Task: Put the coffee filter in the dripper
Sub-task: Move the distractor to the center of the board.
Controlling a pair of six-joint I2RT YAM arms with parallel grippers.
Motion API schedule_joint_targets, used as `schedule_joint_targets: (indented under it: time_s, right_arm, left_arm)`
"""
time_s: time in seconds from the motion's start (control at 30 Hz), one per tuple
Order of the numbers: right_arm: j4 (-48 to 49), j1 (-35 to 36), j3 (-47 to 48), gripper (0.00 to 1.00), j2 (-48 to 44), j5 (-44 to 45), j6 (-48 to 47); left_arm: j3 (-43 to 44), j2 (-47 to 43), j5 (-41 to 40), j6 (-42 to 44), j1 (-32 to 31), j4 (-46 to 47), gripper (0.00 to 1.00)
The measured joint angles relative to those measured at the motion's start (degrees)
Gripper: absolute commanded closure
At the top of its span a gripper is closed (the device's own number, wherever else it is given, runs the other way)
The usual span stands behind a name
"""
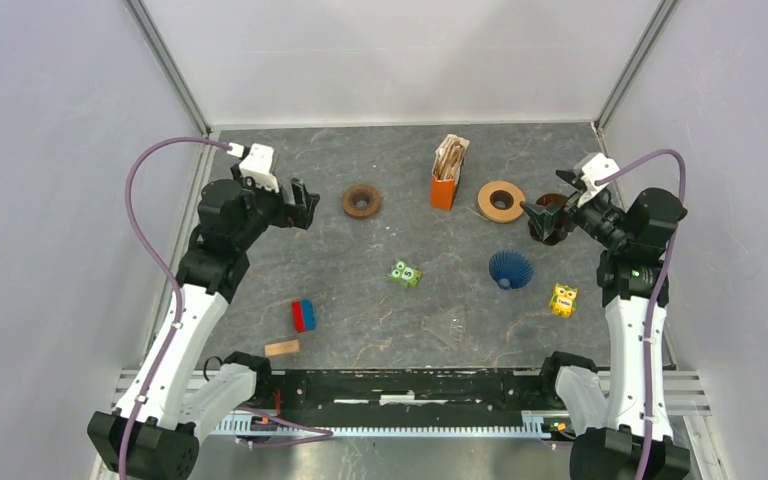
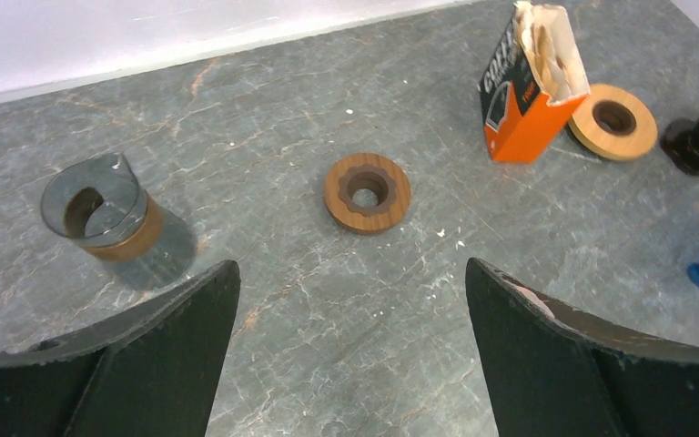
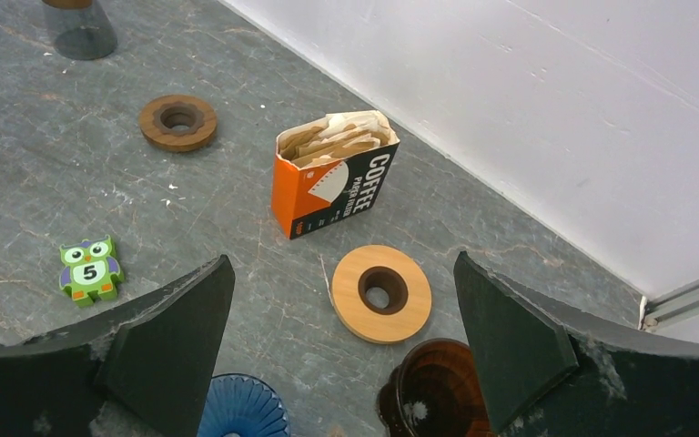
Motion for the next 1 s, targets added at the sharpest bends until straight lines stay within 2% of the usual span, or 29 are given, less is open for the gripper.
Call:
schedule_joint_targets:
  time_s: [0.23,0.3,0.47,0.57,0.73,1.0]
  right_arm:
    - [-2.75,0.07,-2.80,0.02,-3.28,-0.42,-4.07]
    - [-3.87,0.07,-4.68,0.02,-4.13,-1.25,-6.32]
    - [-5.97,0.07,-11.21,0.02,-5.79,-1.62,-9.84]
    - [-7.21,0.07,-13.40,0.02,-6.19,-1.57,-10.84]
    - [-7.39,0.07,-14.14,0.02,-7.10,-1.60,-11.37]
    - [-7.41,0.07,-14.60,0.02,-7.85,-1.38,-12.15]
  left_arm:
    - [0.02,0.90,12.41,9.73,-0.55,-4.48,0.00]
    - [0.63,2.58,13.84,13.16,-3.52,-7.85,0.00]
    - [2.47,12.15,10.21,19.98,-18.71,-11.82,0.00]
    - [0.79,15.80,7.32,22.45,-23.91,-11.21,0.00]
    - [2.08,25.03,4.98,23.43,-29.49,-9.60,0.00]
    - [11.19,45.83,3.61,23.65,-34.77,-6.12,0.05]
